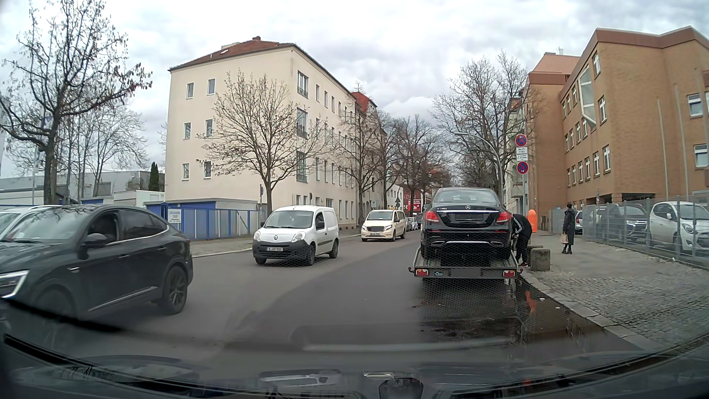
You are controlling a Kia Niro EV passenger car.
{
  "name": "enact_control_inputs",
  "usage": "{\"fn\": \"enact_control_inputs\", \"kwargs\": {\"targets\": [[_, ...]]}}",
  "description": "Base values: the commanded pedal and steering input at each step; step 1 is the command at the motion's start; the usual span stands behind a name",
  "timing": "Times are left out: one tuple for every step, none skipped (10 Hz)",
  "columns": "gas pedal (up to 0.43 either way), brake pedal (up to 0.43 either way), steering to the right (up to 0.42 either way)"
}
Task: Follow the waypoints while adhering to traffic rules and regulations
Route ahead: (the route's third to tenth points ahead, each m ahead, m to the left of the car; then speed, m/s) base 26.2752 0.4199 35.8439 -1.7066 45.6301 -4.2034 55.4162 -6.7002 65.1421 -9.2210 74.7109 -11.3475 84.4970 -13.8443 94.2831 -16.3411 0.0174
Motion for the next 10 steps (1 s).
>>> {"fn": "enact_control_inputs", "kwargs": {"targets": [[0.0,0.067,0.024],[0.0,0.055,0.023],[0.0,0.055,0.022],[0.0,0.055,0.02],[0.0,0.061,0.021],[0.0,0.061,0.02],[0.0,0.061,0.02],[0.0,0.061,0.016],[0.0,0.061,0.011],[0.0,0.061,0.008]]}}
